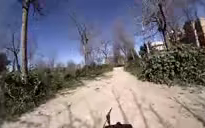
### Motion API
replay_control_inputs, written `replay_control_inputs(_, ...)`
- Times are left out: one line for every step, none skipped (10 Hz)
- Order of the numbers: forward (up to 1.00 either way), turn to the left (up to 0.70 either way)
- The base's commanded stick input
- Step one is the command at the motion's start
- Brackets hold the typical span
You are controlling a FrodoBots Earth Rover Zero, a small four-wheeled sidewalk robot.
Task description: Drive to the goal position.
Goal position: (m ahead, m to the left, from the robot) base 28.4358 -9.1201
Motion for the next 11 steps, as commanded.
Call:
replay_control_inputs(1.0, -0.39)
replay_control_inputs(1.0, -0.39)
replay_control_inputs(1.0, -0.39)
replay_control_inputs(1.0, -0.39)
replay_control_inputs(1.0, -0.39)
replay_control_inputs(1.0, -0.39)
replay_control_inputs(1.0, -0.34)
replay_control_inputs(1.0, -0.16)
replay_control_inputs(1.0, 0.0)
replay_control_inputs(1.0, 0.0)
replay_control_inputs(1.0, 0.0)
